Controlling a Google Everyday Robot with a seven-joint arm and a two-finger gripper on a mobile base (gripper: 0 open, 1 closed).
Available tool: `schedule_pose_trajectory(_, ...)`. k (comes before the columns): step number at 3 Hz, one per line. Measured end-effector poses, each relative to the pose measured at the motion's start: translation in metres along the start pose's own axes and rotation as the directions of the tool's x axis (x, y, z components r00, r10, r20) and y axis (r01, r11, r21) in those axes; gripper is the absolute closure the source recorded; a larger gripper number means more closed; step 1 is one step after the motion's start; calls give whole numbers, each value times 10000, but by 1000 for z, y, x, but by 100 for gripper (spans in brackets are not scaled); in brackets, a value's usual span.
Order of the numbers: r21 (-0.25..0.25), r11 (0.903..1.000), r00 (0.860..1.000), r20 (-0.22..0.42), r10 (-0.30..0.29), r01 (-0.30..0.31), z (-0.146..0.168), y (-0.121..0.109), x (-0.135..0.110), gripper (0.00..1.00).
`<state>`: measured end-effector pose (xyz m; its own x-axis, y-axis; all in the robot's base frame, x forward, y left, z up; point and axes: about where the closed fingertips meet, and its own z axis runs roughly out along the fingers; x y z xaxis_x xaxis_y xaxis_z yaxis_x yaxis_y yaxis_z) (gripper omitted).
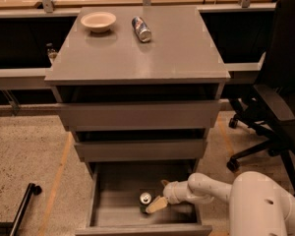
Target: Pick green can from bottom drawer and place on counter
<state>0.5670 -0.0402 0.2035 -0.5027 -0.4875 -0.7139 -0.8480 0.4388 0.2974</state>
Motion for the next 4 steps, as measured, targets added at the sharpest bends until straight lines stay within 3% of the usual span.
schedule_pose_trajectory(2, -751, 9956, 9955, 719, 614, -560, 47, 9, 7, 0)
schedule_pose_trajectory(3, -1102, 9919, 9921, 1009, 740, -628, 60, 22, 4, 17)
schedule_pose_trajectory(4, -1227, 9906, 9898, 1211, 753, -603, 63, 32, -2, 41)
